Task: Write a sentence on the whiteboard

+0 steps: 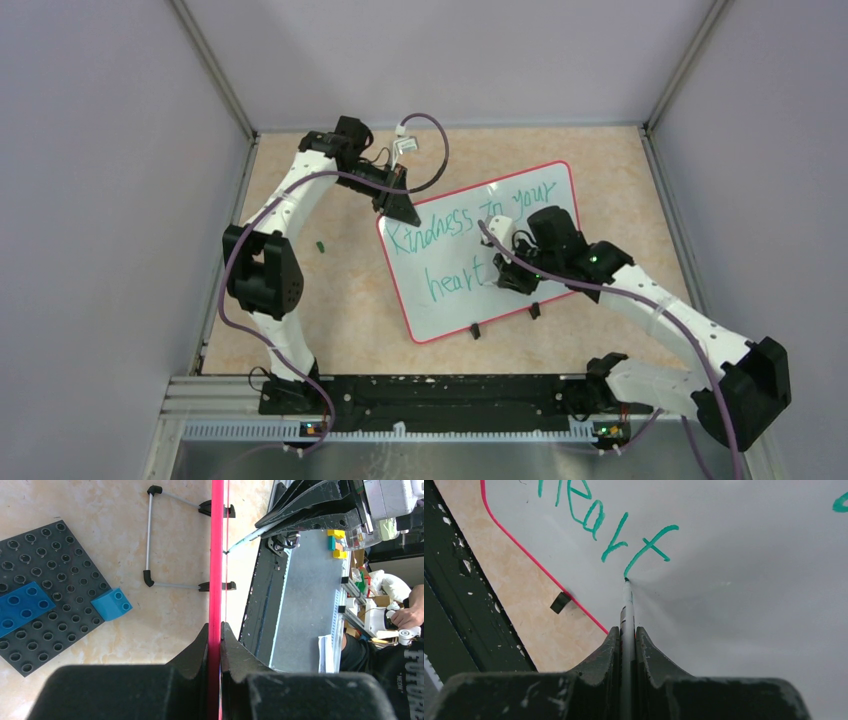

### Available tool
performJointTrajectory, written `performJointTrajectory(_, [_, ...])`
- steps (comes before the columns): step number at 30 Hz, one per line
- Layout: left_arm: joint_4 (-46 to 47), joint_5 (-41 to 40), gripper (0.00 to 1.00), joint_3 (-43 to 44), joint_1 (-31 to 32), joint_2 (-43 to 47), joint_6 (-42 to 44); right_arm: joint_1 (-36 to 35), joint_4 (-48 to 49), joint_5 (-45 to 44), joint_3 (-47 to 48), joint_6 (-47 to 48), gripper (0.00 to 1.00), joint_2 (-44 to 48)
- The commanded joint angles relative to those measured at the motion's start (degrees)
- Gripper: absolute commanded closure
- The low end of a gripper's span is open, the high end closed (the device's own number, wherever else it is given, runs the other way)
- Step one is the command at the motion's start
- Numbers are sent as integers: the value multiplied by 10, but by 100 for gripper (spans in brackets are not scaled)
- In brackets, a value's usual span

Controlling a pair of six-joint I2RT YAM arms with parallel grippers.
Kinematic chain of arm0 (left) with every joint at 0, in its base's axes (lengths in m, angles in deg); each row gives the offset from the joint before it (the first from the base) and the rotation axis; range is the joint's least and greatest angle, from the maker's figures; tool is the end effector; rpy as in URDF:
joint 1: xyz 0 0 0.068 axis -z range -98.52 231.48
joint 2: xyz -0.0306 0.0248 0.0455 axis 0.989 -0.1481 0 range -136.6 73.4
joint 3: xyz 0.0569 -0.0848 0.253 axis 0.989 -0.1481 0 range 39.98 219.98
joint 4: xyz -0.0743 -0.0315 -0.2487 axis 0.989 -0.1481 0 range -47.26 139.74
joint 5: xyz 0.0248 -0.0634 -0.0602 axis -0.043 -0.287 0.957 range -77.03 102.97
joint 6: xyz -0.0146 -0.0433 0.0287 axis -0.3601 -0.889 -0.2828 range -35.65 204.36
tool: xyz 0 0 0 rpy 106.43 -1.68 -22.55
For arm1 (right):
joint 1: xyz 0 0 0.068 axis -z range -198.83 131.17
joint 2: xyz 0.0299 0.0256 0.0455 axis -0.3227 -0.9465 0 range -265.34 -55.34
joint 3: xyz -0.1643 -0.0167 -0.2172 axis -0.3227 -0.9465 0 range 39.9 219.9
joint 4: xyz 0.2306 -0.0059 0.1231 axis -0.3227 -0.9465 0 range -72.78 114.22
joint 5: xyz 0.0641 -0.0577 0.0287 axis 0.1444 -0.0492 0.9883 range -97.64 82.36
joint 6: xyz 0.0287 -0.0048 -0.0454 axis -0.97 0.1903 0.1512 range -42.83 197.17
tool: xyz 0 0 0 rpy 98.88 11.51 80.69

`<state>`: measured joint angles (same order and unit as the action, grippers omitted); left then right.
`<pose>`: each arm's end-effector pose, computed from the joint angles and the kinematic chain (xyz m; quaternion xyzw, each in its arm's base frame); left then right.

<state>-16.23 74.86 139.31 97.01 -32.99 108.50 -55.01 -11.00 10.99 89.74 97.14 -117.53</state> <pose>0.3495 -0.1297 0.3094 0.3592 0.7722 -0.4976 0.1644 0.1722 0.1400 0.2737 -0.4846 0.7842 0.1997 0.3323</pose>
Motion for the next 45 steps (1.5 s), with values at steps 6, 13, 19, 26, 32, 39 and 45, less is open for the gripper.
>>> performJointTrajectory(6, [14,-76,100,11,-2,1,24,6,-9,-65,33,28,100,15])
performJointTrajectory(13, [14,-75,100,14,-2,2,23,6,-26,-42,65,24,100,19])
performJointTrajectory(19, [15,-75,100,14,-3,3,24,6,-38,-52,63,26,100,26])
performJointTrajectory(26, [14,-75,100,13,-2,4,23,6,-16,-74,31,31,100,18])
performJointTrajectory(32, [15,-82,100,11,-3,5,22,6,-5,-80,22,36,100,6])
performJointTrajectory(39, [19,-83,95,14,-2,7,16,6,-23,-54,51,34,100,14])
performJointTrajectory(45, [33,-88,61,36,-3,19,-7,6,-67,10,121,25,100,22])
